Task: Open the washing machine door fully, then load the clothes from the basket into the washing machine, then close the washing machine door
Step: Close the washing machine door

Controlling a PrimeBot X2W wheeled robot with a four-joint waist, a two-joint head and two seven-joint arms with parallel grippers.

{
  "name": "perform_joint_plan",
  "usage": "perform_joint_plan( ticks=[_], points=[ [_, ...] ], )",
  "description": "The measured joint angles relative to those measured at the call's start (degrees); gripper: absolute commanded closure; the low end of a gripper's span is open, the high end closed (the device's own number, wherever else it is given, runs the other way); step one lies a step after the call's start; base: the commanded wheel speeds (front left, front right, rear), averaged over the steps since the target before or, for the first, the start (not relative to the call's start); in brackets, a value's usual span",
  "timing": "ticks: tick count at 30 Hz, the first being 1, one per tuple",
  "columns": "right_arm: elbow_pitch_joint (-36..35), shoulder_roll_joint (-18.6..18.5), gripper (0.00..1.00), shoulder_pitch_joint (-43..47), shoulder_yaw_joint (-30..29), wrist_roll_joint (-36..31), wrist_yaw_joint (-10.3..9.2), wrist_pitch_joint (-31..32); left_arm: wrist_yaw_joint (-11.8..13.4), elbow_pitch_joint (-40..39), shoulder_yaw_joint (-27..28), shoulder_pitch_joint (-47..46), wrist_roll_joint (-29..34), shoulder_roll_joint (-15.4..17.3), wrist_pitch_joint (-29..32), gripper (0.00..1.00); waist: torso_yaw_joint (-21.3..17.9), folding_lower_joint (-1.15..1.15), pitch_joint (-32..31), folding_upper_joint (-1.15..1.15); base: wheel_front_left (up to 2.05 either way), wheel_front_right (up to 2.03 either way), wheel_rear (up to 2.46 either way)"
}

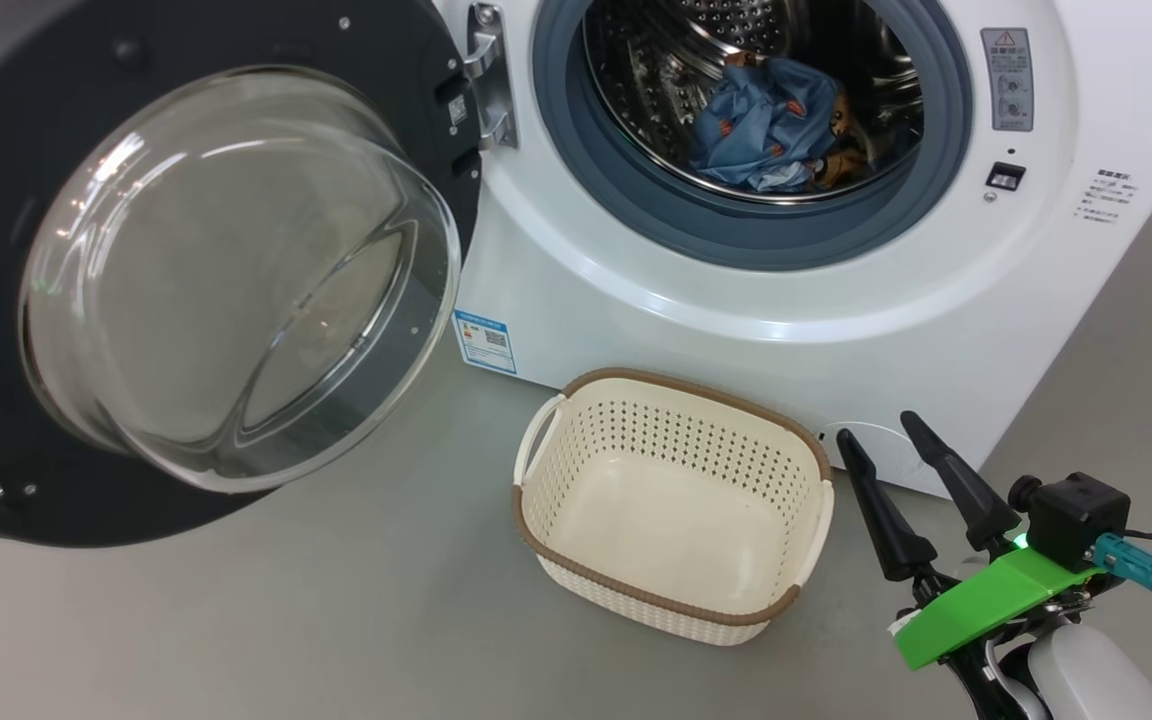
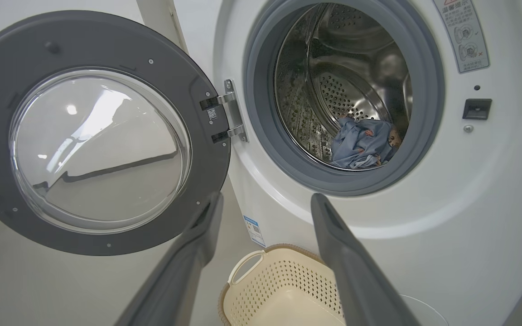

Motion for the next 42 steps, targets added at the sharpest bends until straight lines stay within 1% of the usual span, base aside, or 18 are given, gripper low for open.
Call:
perform_joint_plan(
  ticks=[2, 4, 10, 11, 16, 23, 31, 42],
  points=[
    [0.02, -0.34, 0.0, -0.03, 0.27, 0.0, 0.0, 0.0, -0.49, 3.53, 0.85, -2.33, -1.99, 1.64, 1.63, 1.0, -0.31, 0.0, 0.19, 0.0, 0.0, 0.0, 0.0],
    [0.02, -0.65, 0.0, -0.08, 0.66, 0.0, 0.0, 0.0, -0.48, 7.27, 2.3, -4.84, -4.77, 2.88, 3.24, 1.0, -0.65, 0.0, 0.41, 0.0, 0.0, 0.0, 0.0],
    [0.25, -1.37, 0.0, -1.41, 1.51, 0.0, 0.0, 0.0, -0.56, 18.8, 4.99, -10.57, -9.15, 6.84, 6.57, 1.0, -1.85, 0.0, 1.32, 0.0, 0.0, 0.0, 0.0],
    [0.25, -1.56, 0.0, -1.53, 1.56, -0.01, 0.0, 0.0, -1.0, 20.53, 5.28, -11.21, -9.51, 7.39, 7.04, 1.0, -2.09, 0.0, 1.53, 0.0, 0.0, 0.0, 0.0],
    [0.36, -2.4, 0.0, -1.59, 1.78, -0.09, 0.0, 0.0, -1.4, 28.66, 6.71, -13.96, -12.77, 9.1, 9.75, 1.0, -3.31, 0.0, 2.66, 0.0, 0.0, 0.0, 0.0],
    [0.37, -3.36, 0.0, -3.43, 2.52, -0.18, 0.0, 0.0, -1.52, 36.97, 8.11, -14.64, -14.96, 11.85, 11.8, 1.0, -5.39, 0.0, 4.35, 0.0, 0.0, 0.0, 0.0],
    [0.37, -4.17, 0.0, -4.04, 3.02, -0.26, 0.0, 0.0, -1.53, 44.42, 8.89, -15.92, -16.59, 13.06, 14.8, 1.0, -7.43, 0.0, 6.42, 0.0, 0.0, 0.0, 0.0],
    [0.38, -4.17, 0.0, -4.79, 2.96, -0.59, 0.0, 0.0, -1.67, 49.31, 8.17, -16.53, -16.63, 13.36, 17.95, 1.0, -8.48, 0.0, 7.38, 0.0, 0.0, 0.0, 0.0]
  ],
)
